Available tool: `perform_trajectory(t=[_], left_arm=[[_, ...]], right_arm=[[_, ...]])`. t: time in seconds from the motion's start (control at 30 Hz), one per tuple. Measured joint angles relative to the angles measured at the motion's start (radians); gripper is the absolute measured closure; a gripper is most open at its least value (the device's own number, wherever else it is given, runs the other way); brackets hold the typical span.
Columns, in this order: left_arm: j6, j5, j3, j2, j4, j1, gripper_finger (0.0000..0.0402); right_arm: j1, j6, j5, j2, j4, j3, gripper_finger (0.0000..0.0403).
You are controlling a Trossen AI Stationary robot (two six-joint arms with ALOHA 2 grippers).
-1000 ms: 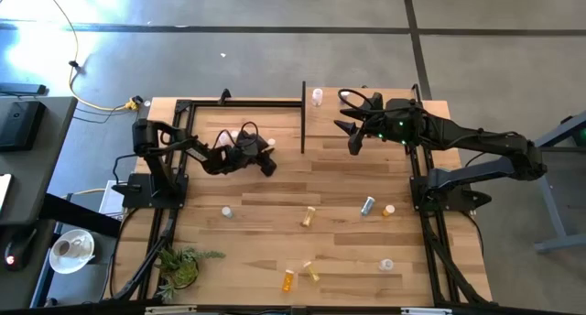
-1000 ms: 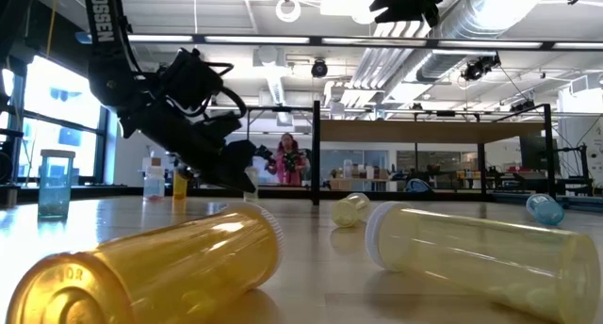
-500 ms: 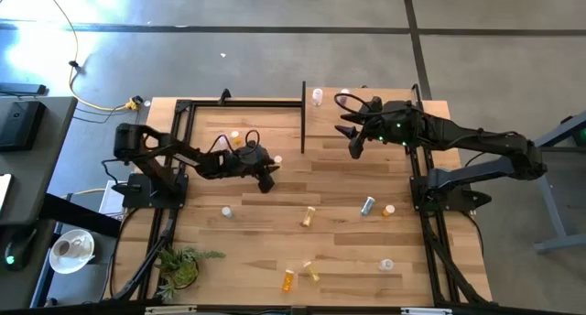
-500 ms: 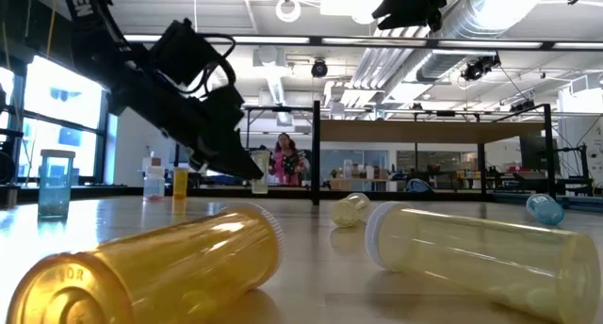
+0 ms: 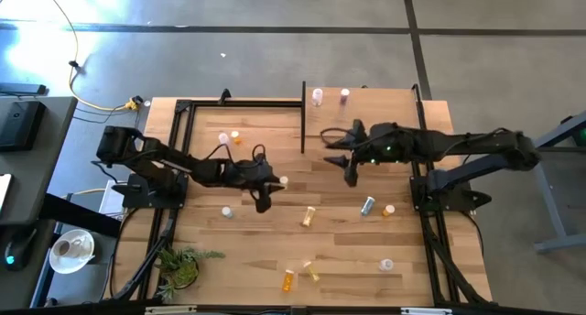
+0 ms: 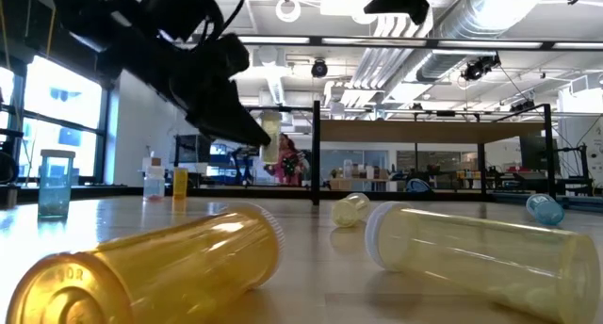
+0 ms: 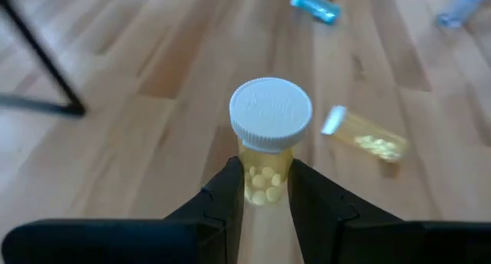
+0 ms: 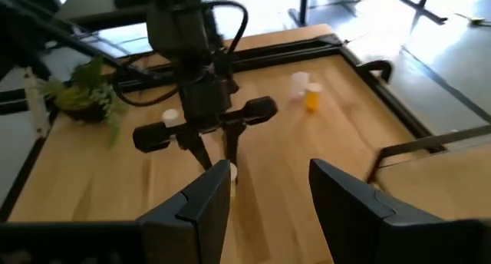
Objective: Pick and place medicine bottles onto shelf by color
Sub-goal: Put the top yellow pill bottle on the shelf
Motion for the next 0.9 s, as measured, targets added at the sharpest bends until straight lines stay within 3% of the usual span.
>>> perform_trajectory(t=[0.37, 0.9], left_arm=[[0.084, -0.051, 0.124, 0.0, -0.133, -0.066, 0.0319], [0.084, -0.057, 0.141, 0.0, -0.135, -0.066, 0.0319]], right_arm=[[0.094, -0.033, 0.016, 0.158, 0.094, 0.0, 0.0233], [0.11, -0.122, 0.006, 0.354, 0.247, 0.0, 0.0233]])
